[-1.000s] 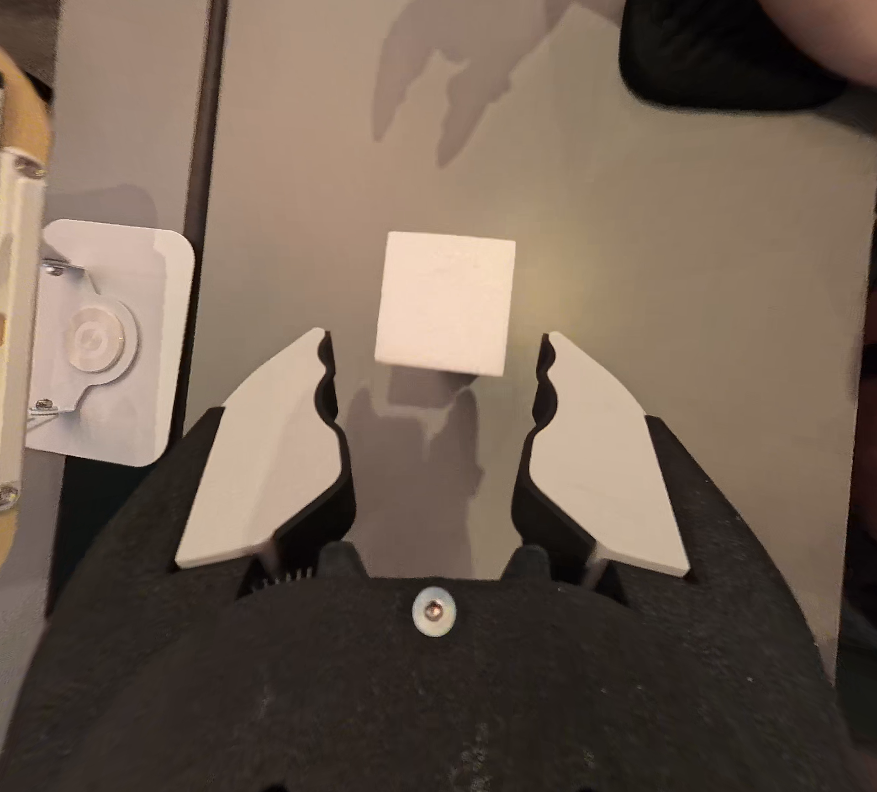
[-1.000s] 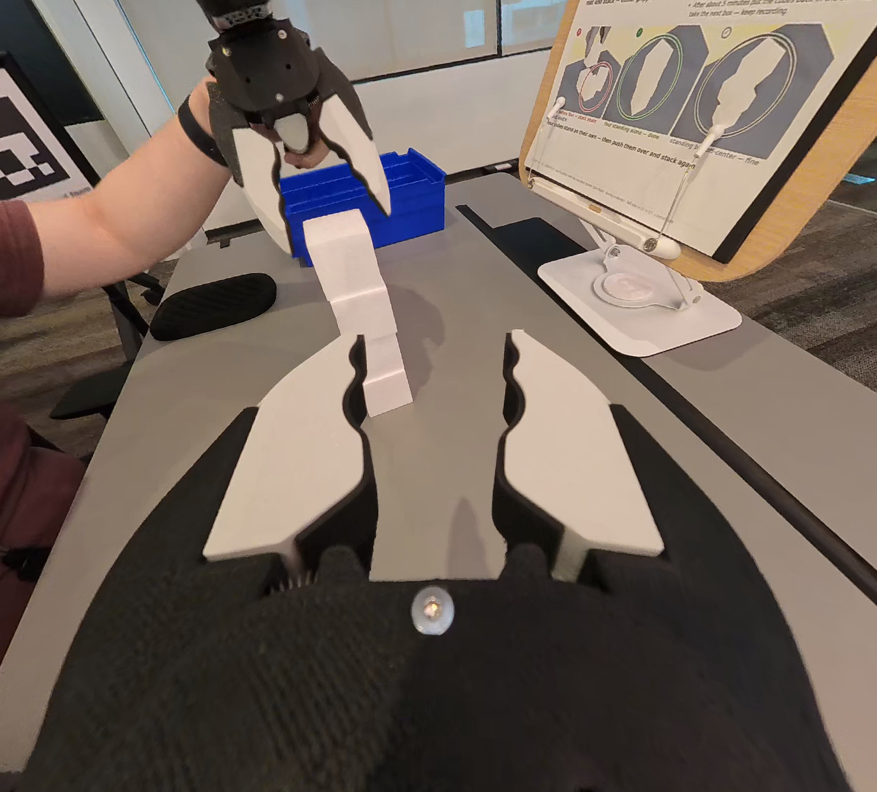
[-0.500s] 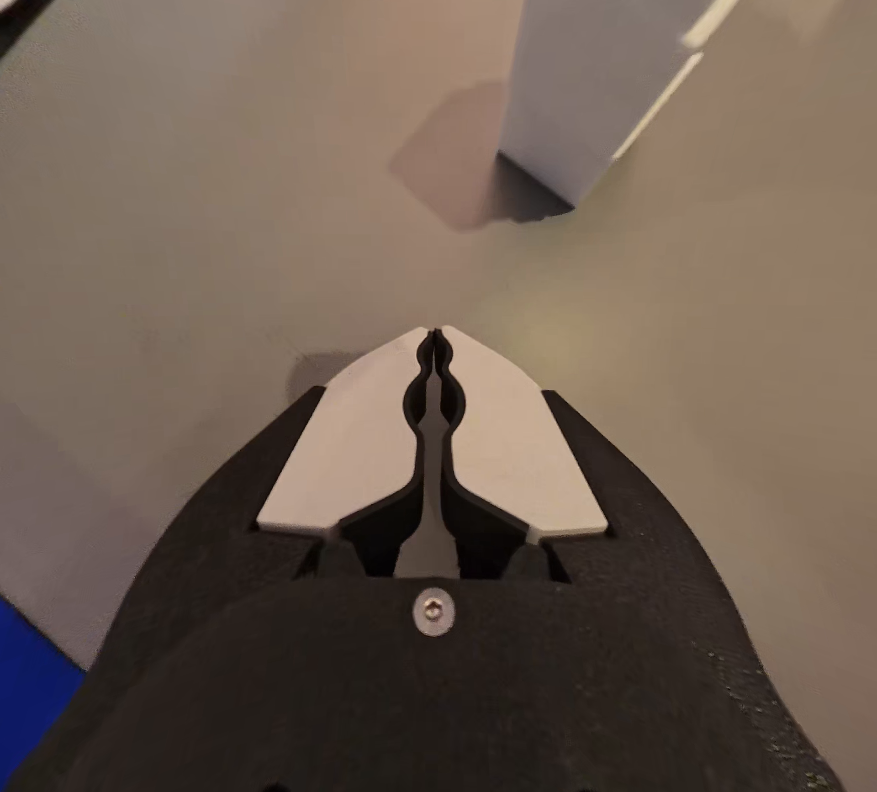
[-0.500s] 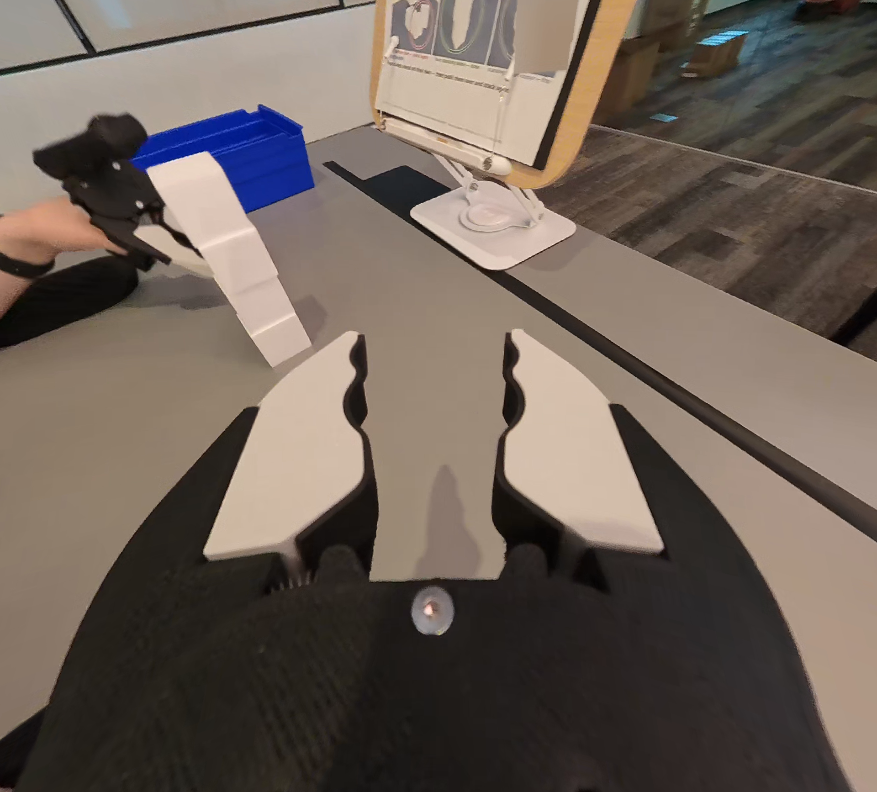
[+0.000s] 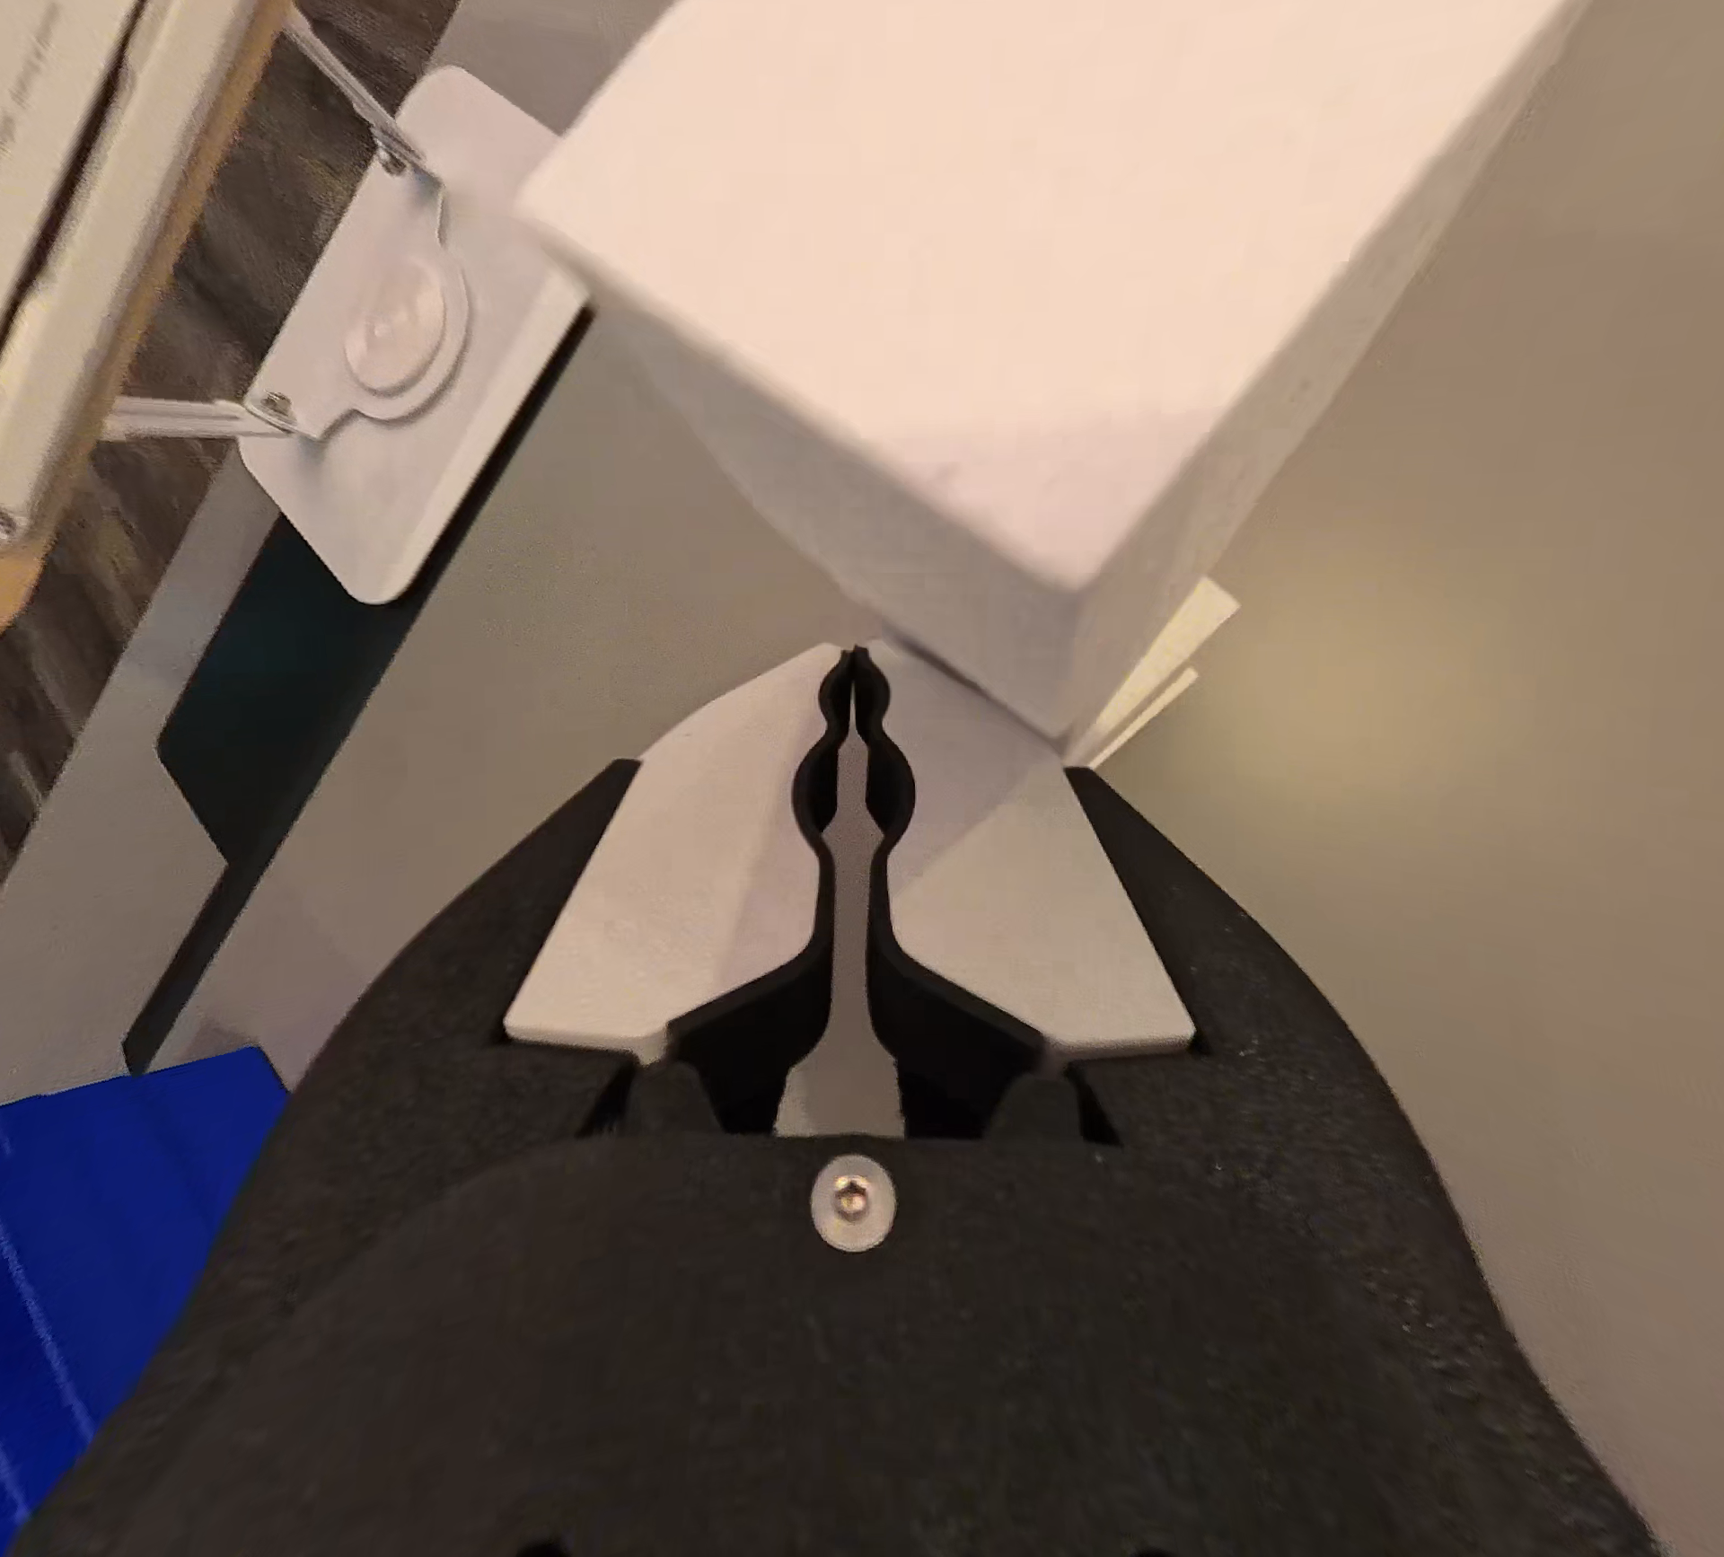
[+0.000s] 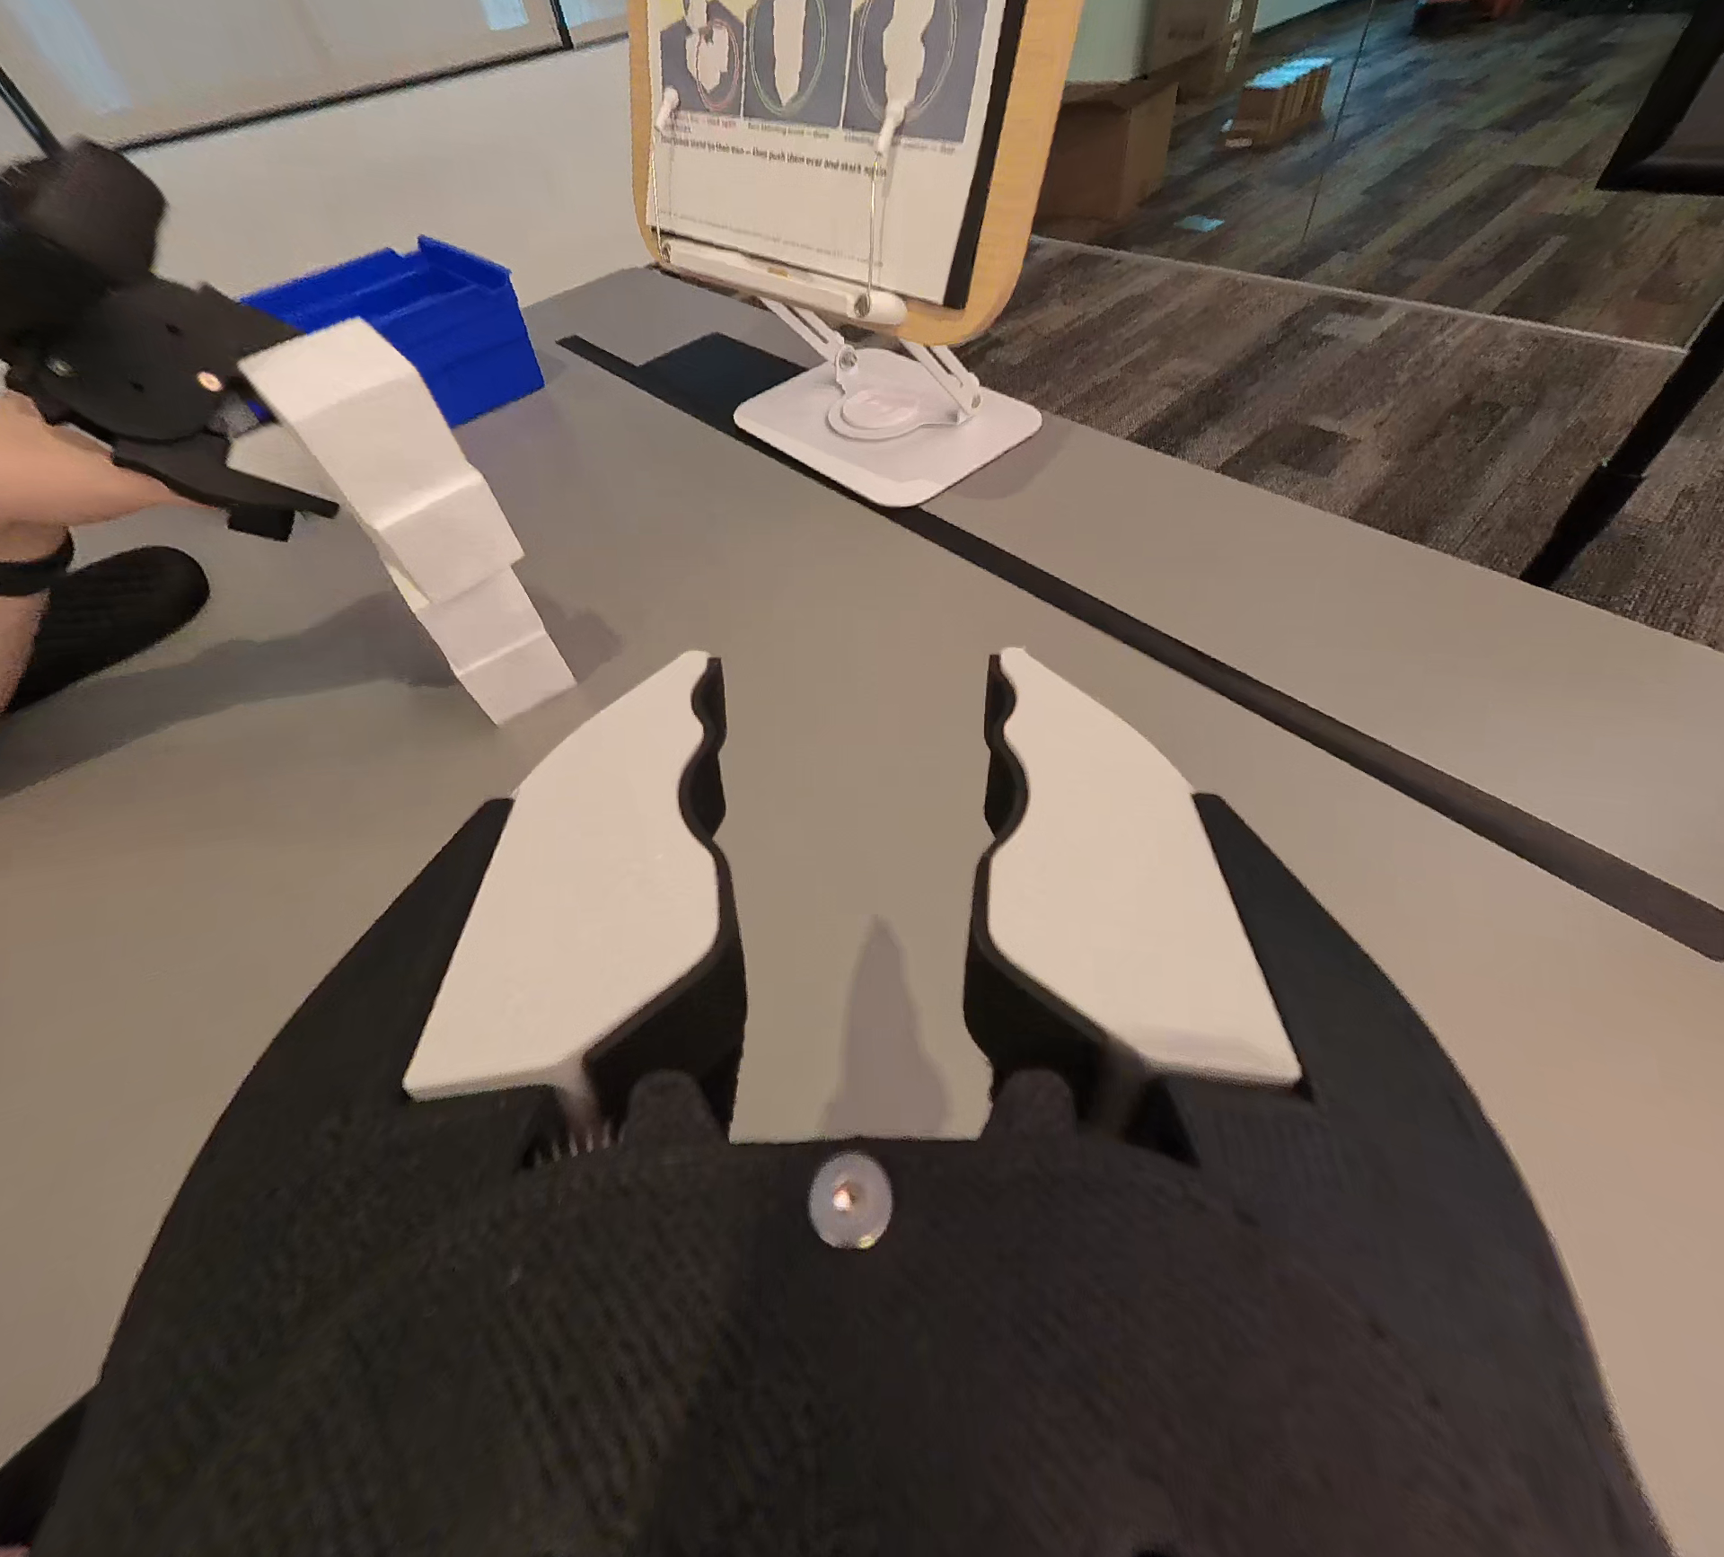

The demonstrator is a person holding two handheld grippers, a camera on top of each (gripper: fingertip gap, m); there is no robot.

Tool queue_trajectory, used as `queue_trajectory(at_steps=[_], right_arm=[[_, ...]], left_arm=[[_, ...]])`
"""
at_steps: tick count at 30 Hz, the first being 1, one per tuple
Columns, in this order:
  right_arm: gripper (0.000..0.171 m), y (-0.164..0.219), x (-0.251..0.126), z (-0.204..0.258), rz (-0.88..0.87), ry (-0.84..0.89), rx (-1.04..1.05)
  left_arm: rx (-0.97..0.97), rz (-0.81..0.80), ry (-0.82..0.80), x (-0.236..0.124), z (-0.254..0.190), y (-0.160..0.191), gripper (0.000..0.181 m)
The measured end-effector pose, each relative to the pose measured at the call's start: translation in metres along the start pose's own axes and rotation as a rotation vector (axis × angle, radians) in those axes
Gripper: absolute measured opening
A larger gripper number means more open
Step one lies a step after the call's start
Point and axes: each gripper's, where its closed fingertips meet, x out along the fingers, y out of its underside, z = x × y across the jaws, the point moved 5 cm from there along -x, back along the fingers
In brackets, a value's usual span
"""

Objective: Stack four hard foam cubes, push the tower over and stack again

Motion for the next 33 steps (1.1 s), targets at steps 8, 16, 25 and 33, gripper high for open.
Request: queue_trajectory(at_steps=[8, 16, 25, 33], right_arm=[[0.054, 0.003, 0.008, 0.002, 0.095, 0.042, -0.054], [0.058, -0.005, -0.011, 0.005, 0.117, 0.16, -0.109], [0.076, 0.03, -0.033, 0.004, 0.204, 0.116, -0.068], [0.077, 0.057, -0.038, 0.002, 0.312, 0.169, 0.035]], left_arm=[[-0.011, -0.054, 0.011, 0.005, -0.001, -0.008, 0.0], [0.019, -0.042, 0.085, 0.017, 0.014, 0.013, 0.043], [-0.084, -0.254, 0.57, 0.036, -0.018, 0.006, 0.101], [0.135, -0.167, 0.436, 0.062, -0.055, 0.013, 0.103]])
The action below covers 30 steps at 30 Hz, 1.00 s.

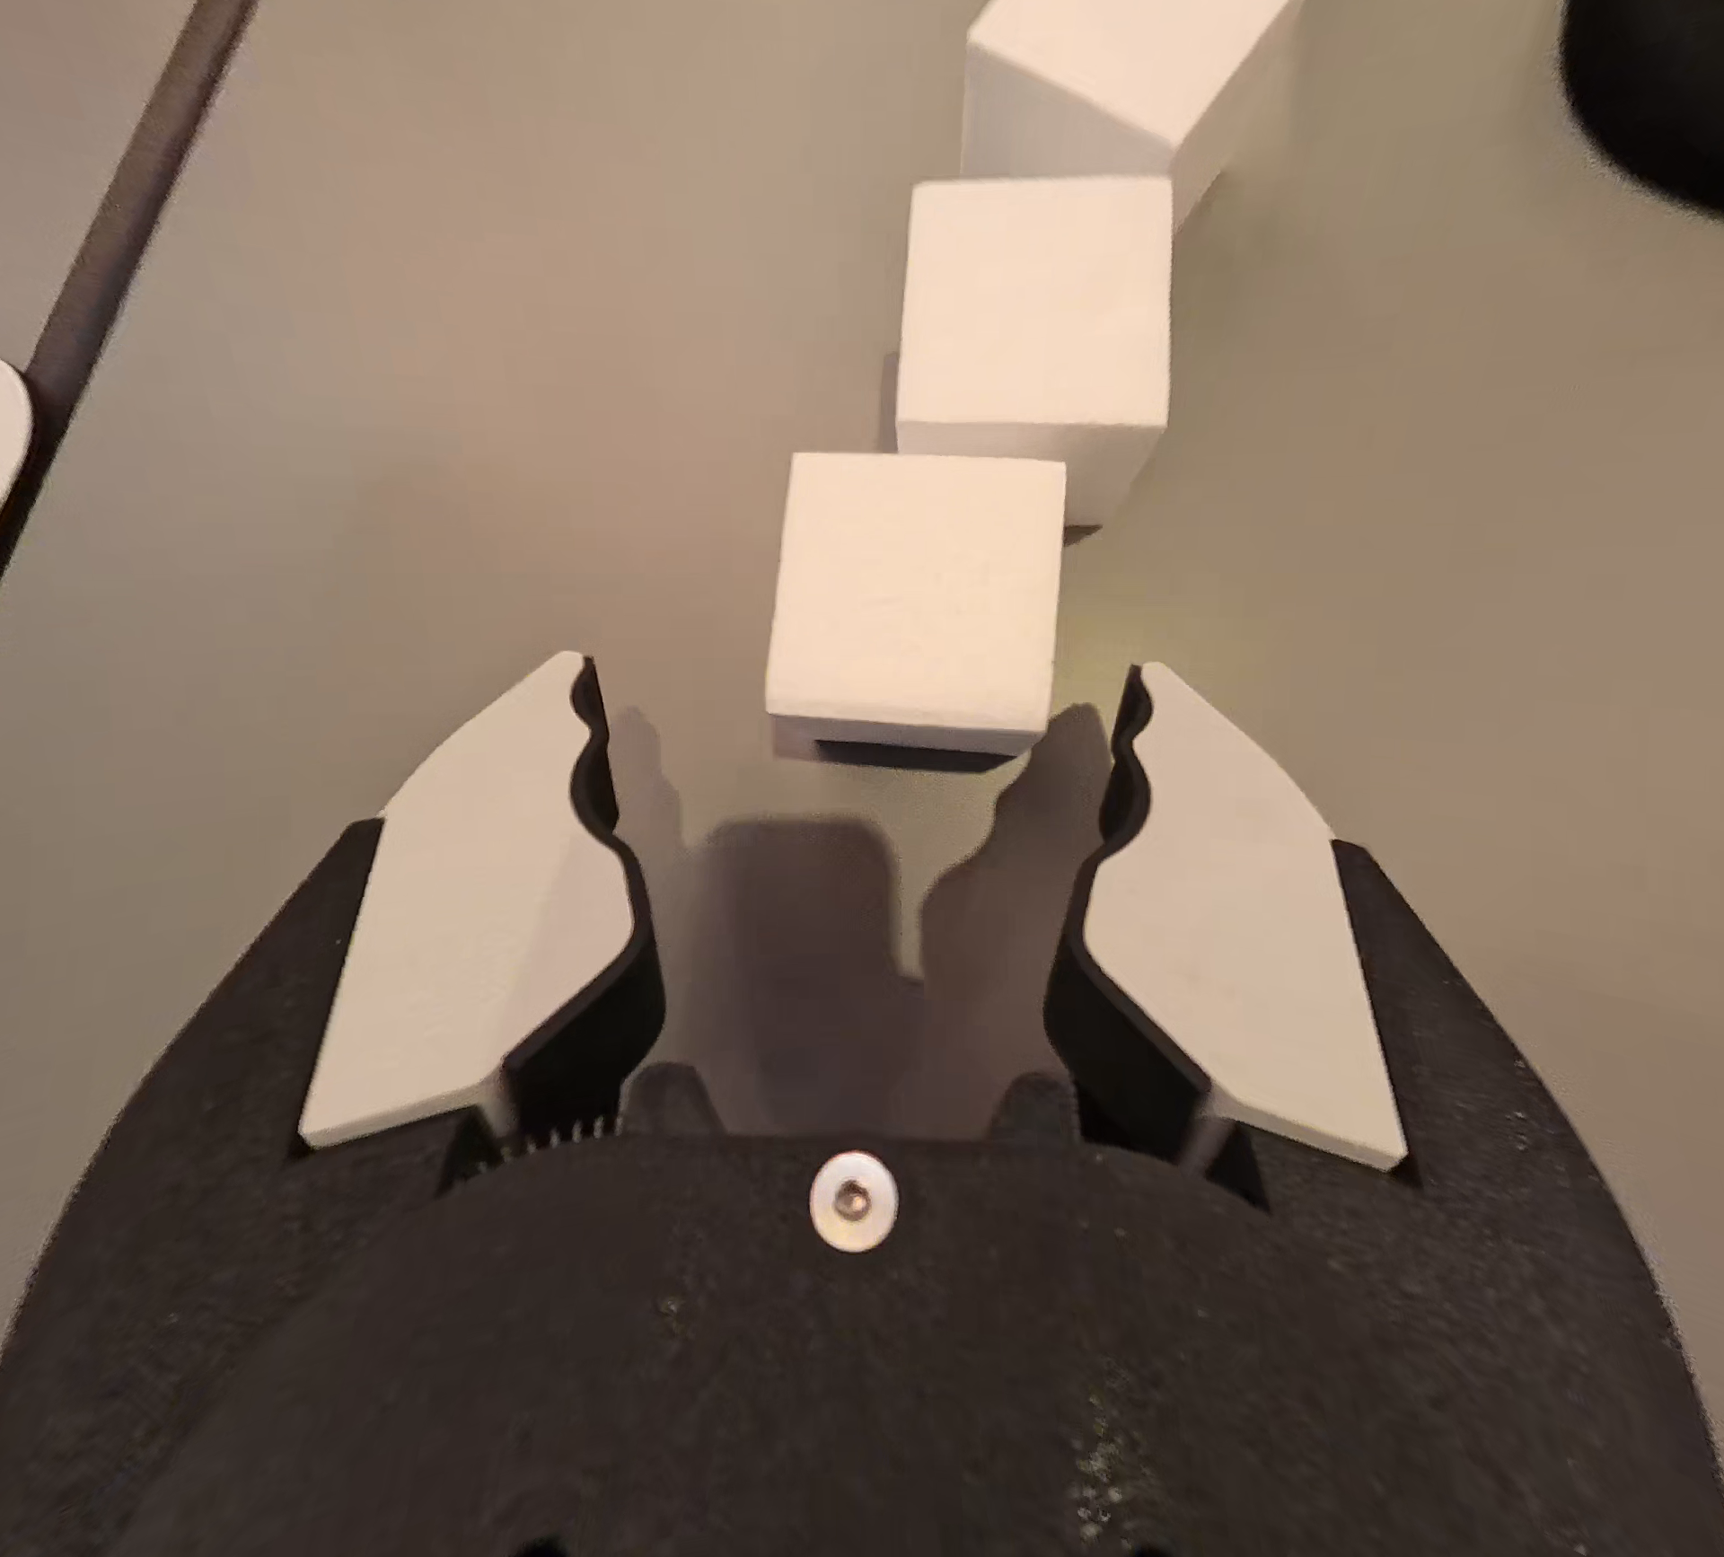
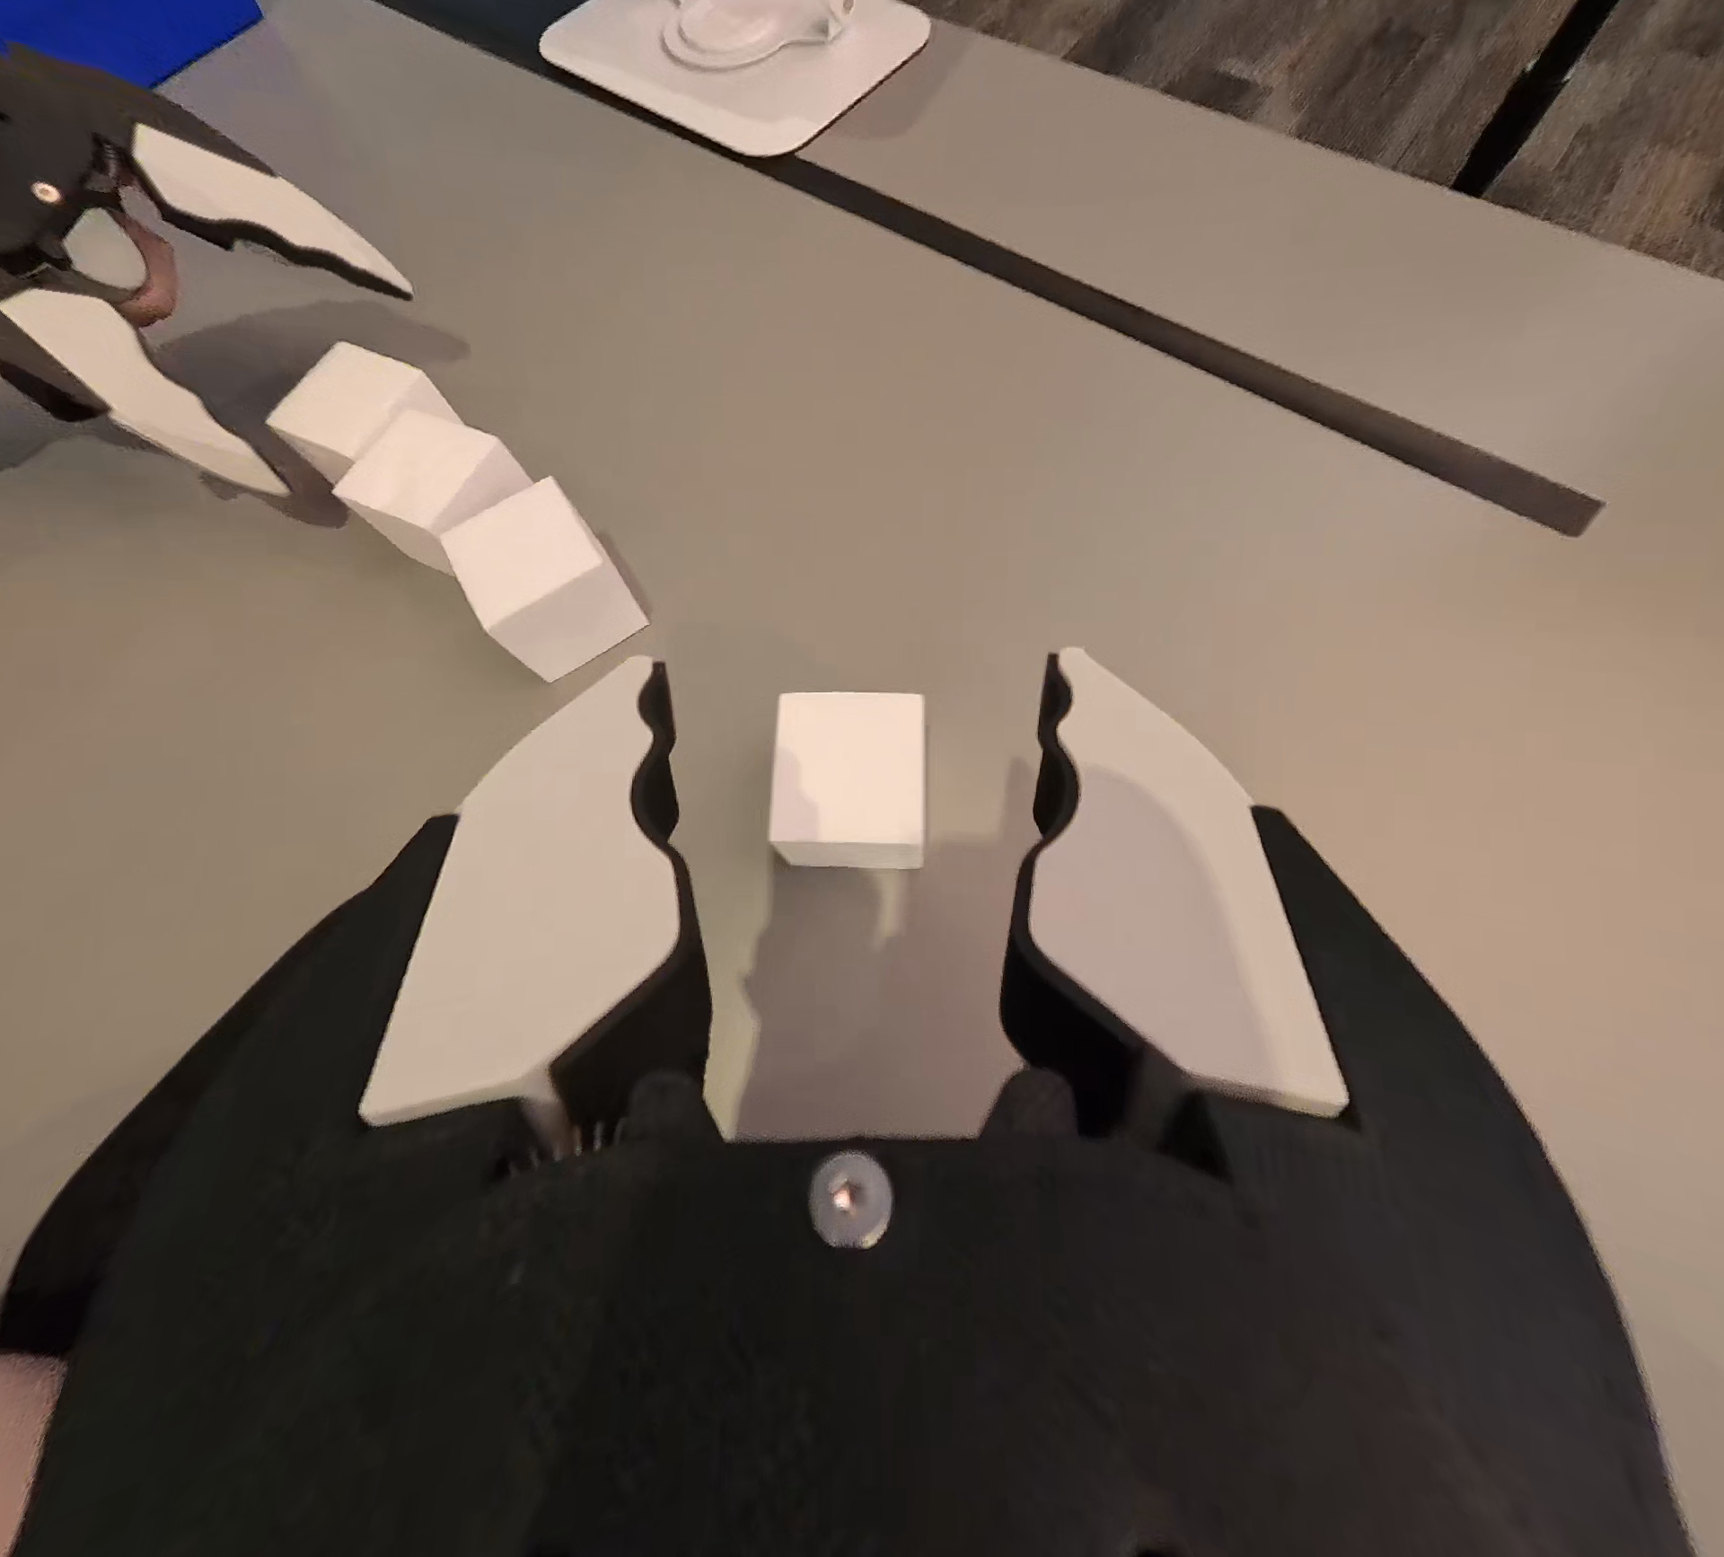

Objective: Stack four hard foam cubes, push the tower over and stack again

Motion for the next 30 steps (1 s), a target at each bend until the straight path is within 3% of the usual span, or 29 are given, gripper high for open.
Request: queue_trajectory(at_steps=[4, 7, 10, 12, 14, 22, 24, 25, 30], right_arm=[[0.078, 0.016, 0.018, 0.024, 0.06, 0.021, -0.145], [0.079, 0.024, 0.026, 0.037, 0.009, -0.004, -0.148], [0.082, 0.041, 0.037, 0.023, 0.064, 0.067, -0.115], [0.084, 0.051, 0.044, 0.016, 0.095, 0.083, -0.089], [0.084, 0.056, 0.048, 0.013, 0.074, 0.085, -0.063], [0.083, 0.069, 0.062, 0.005, 0.039, 0.051, -0.001], [0.075, 0.072, 0.066, 0.005, 0.05, 0.028, 0.002], [0.059, 0.073, 0.066, 0.005, 0.057, 0.026, -0.007], [0.055, 0.05, 0.043, 0.005, -0.009, 0.038, -0.048]], left_arm=[[-0.005, 0.031, 0.023, 0.01, -0.002, 0.003, 0.099], [0.012, 0.048, 0.007, 0.014, -0.003, 0.006, 0.091], [0.021, 0.07, 0.002, 0.019, -0.005, 0.009, 0.082], [0.023, 0.055, 0.009, 0.021, -0.006, 0.009, 0.065], [0.027, 0.054, 0.019, 0.019, -0.005, 0.011, 0.064], [-0.032, -0.033, -0.021, -0.03, 0.022, 0.006, 0.064], [-0.044, -0.05, -0.028, -0.042, 0.026, 0.006, 0.064], [-0.049, -0.058, -0.033, -0.047, 0.028, 0.006, 0.064], [-0.06, -0.102, -0.048, -0.06, 0.029, -0.003, 0.064]])
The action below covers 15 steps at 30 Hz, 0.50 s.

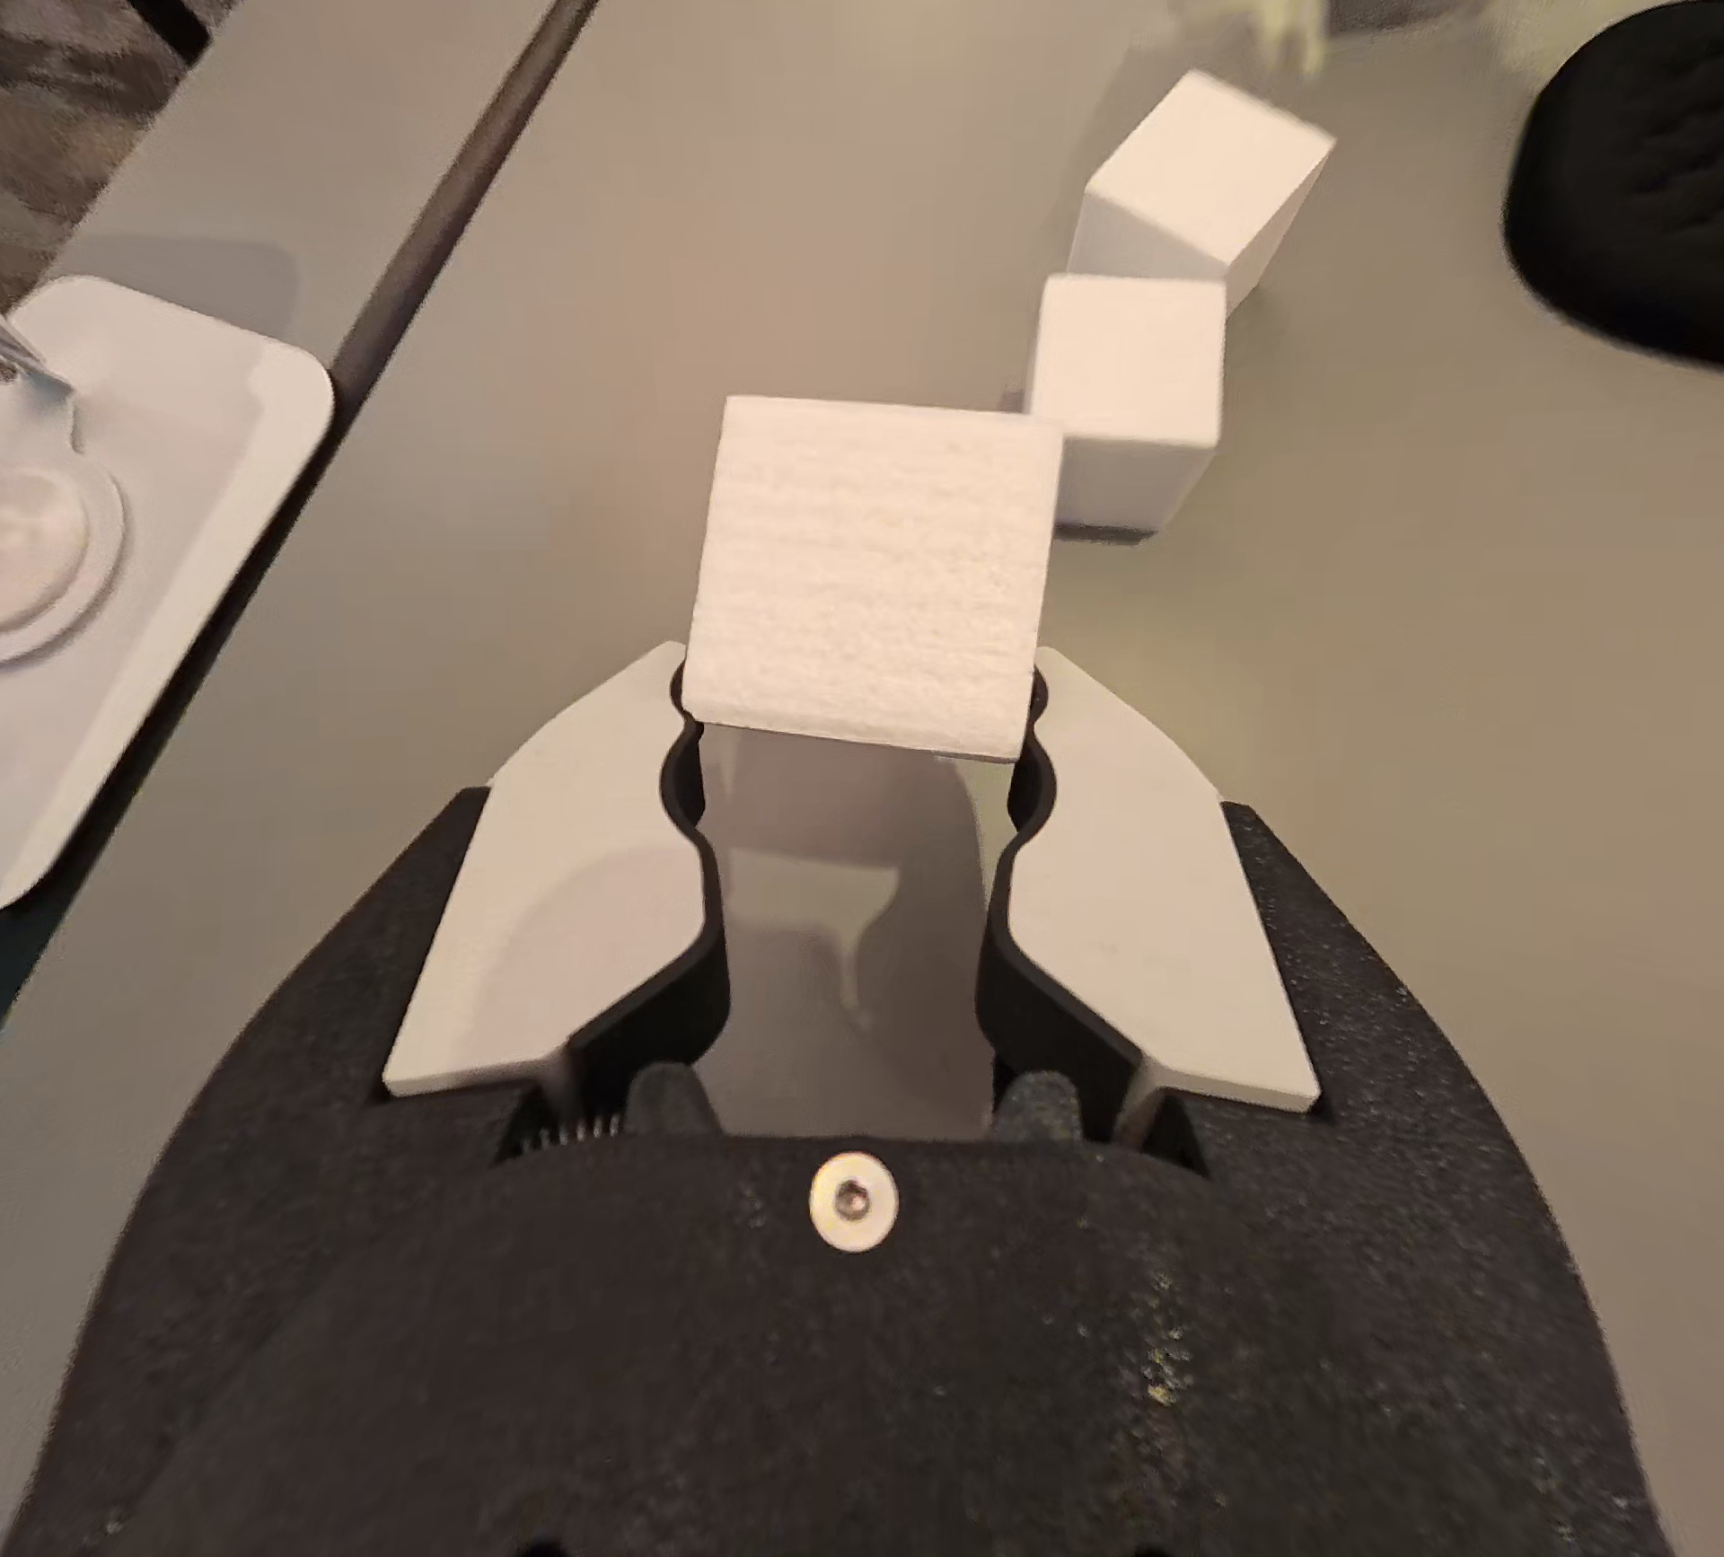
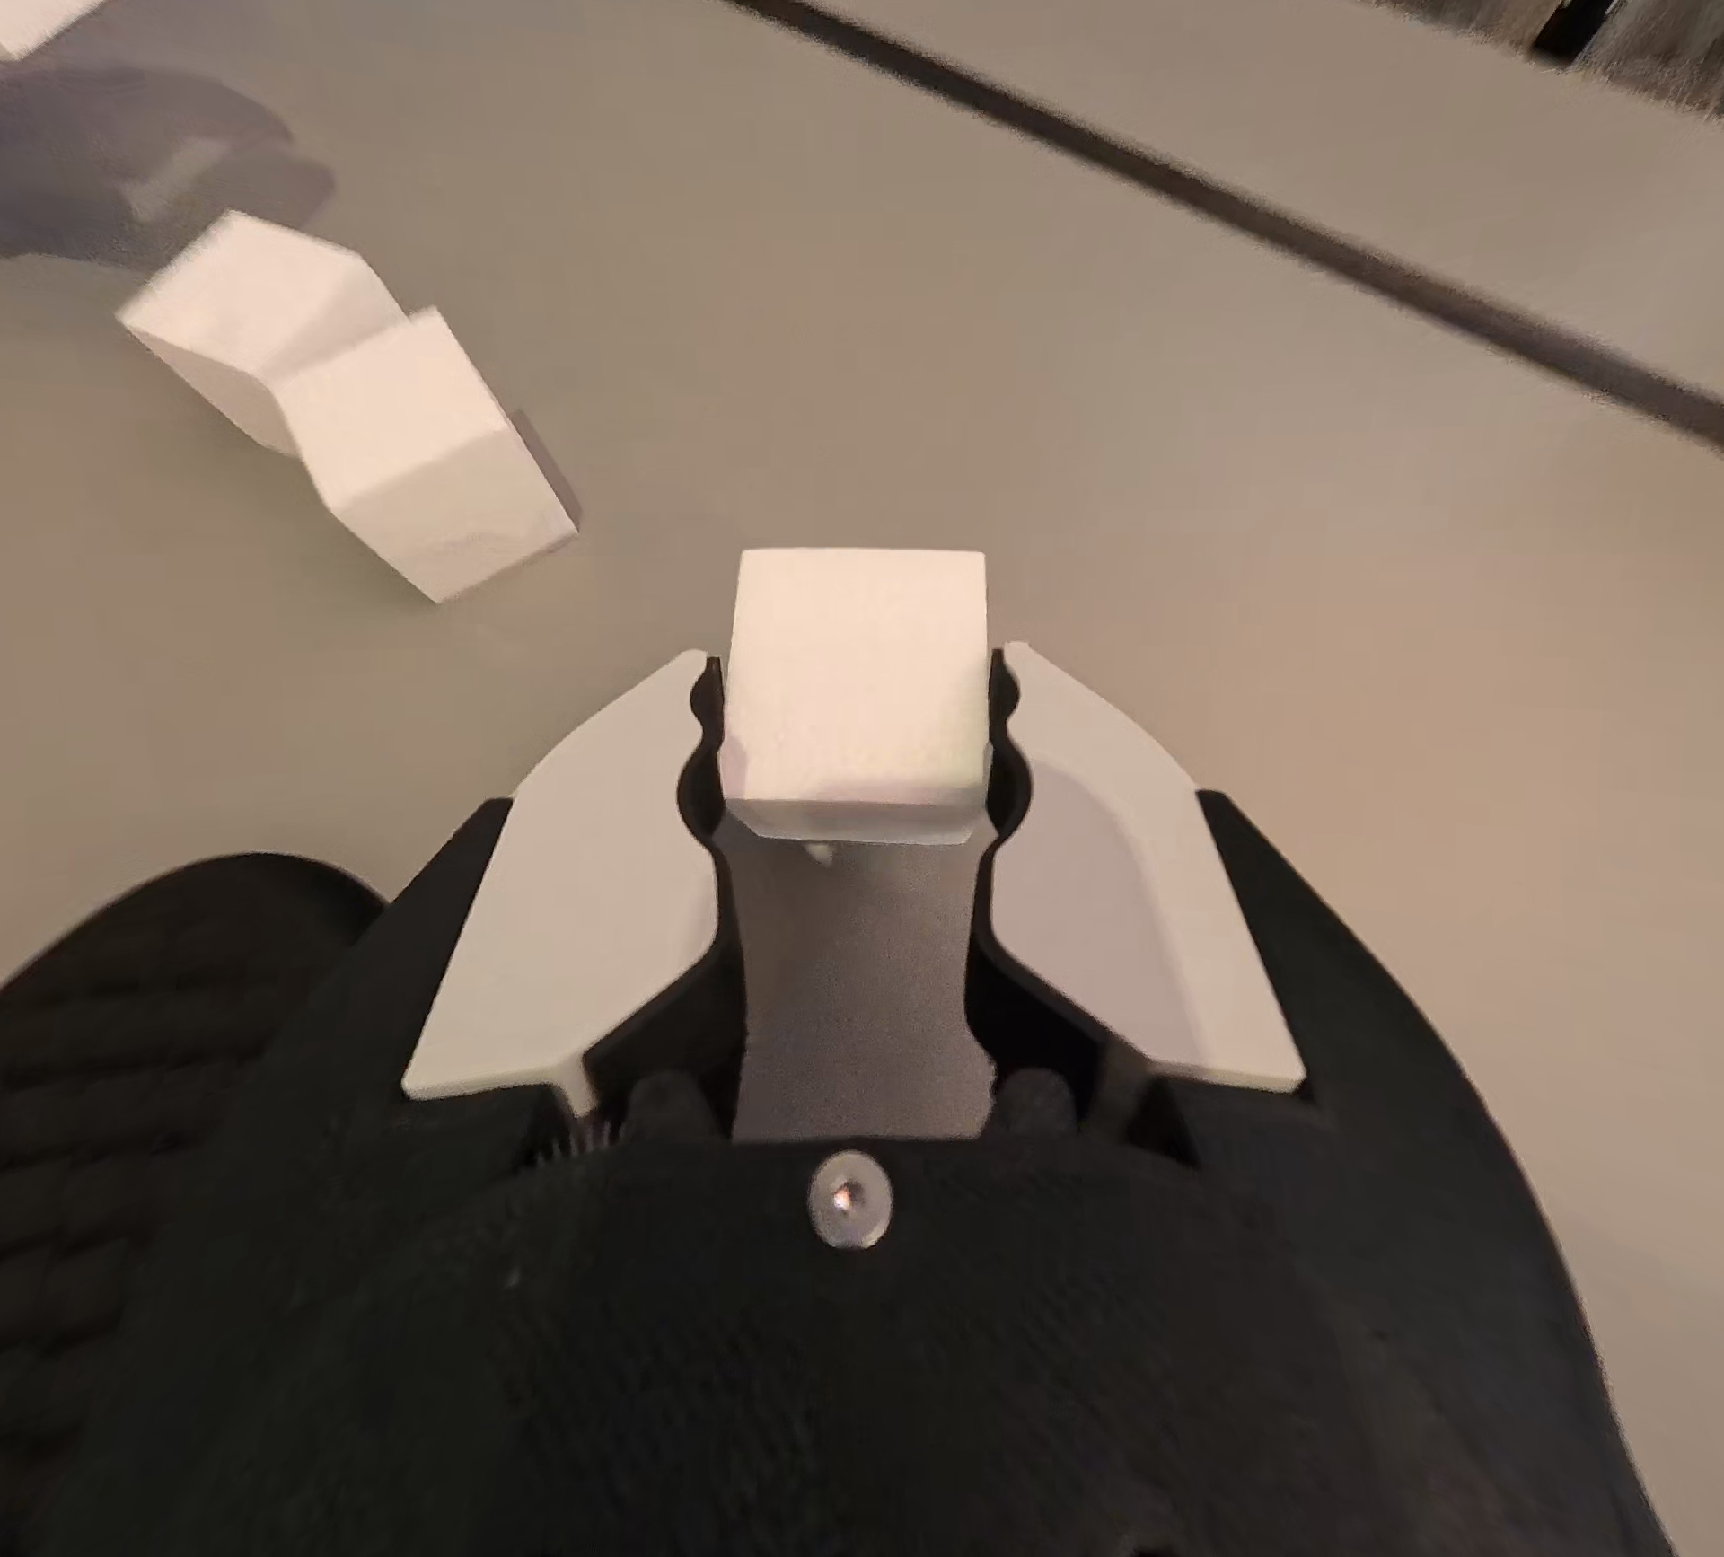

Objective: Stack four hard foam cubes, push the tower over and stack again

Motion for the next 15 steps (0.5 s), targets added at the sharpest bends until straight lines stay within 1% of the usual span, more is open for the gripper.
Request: queue_trajectory(at_steps=[2, 4, 7, 9, 10, 12, 15], right_arm=[[0.055, -0.03, -0.018, 0.002, -0.084, -0.009, -0.021], [0.055, -0.071, -0.04, 0.009, -0.198, -0.03, -0.065], [0.055, -0.133, -0.076, 0.023, -0.394, -0.033, -0.164], [0.055, -0.162, -0.098, 0.035, -0.534, -0.057, -0.2], [0.055, -0.17, -0.105, 0.039, -0.581, -0.072, -0.206], [0.055, -0.174, -0.114, 0.047, -0.625, -0.136, -0.223], [0.055, -0.161, -0.114, 0.05, -0.598, -0.198, -0.259]], left_arm=[[0.025, -0.054, 0.031, -0.002, -0.012, -0.02, 0.064], [0.102, -0.084, 0.05, 0.002, -0.026, -0.044, 0.064], [0.239, -0.041, 0.086, 0.023, -0.044, -0.076, 0.064], [0.314, -0.02, 0.135, 0.042, -0.053, -0.09, 0.064], [0.33, -0.01, 0.168, 0.051, -0.057, -0.095, 0.064], [0.352, -0.009, 0.201, 0.066, -0.06, -0.104, 0.064], [0.372, -0.035, 0.299, 0.082, -0.068, -0.112, 0.064]])
